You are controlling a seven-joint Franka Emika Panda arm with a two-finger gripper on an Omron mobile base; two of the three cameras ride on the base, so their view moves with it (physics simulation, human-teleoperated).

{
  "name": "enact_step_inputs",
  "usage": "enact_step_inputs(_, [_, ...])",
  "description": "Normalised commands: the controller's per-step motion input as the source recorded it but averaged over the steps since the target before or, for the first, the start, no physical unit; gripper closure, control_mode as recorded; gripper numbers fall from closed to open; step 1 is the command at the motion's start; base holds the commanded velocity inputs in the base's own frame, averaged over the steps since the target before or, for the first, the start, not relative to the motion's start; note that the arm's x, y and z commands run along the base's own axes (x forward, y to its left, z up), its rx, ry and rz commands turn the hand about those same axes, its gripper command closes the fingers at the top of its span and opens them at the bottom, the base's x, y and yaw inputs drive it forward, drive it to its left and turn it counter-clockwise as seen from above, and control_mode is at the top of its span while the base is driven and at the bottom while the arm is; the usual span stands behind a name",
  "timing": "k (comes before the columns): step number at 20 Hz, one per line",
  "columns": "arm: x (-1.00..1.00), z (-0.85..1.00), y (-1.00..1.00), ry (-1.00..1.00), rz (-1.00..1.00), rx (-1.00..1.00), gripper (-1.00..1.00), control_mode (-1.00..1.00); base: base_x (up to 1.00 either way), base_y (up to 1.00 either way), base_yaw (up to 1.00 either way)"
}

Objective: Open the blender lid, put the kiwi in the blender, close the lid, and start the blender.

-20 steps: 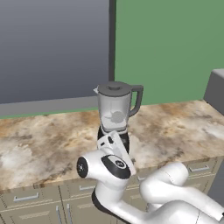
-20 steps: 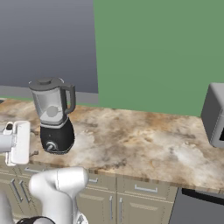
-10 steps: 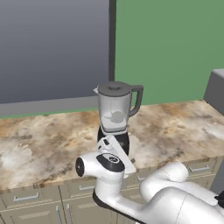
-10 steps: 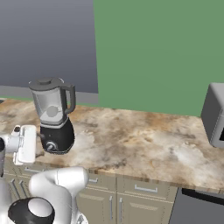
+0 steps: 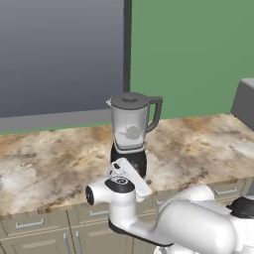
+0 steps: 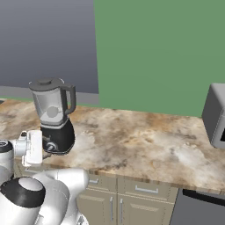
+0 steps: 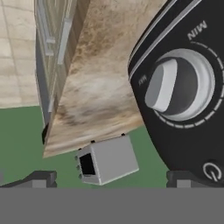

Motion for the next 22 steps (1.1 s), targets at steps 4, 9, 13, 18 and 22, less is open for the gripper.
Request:
enact_step_inputs(4, [0.28,-0.32,0.11,0.00,0.00,-0.10,-1.00,-1.00,0.00,0.00,0.00])
enact_step_inputs(9, [0.27,-0.14,0.09,-0.04,0.00,-0.05,-1.00,-1.00,0.00,0.00,0.00])
enact_step_inputs(13, [0.19,0.00,0.01,-0.11,0.00,-0.03,-1.00,-1.00,0.00,0.00,0.00])
enact_step_inputs(18, [0.09,0.00,0.00,-0.14,0.00,-0.03,-1.00,-1.00,0.00,0.00,0.00])
enact_step_inputs(22, [0.00,0.07,0.00,-0.17,0.02,0.00,-1.00,-1.00,0.00,0.00,0.00])
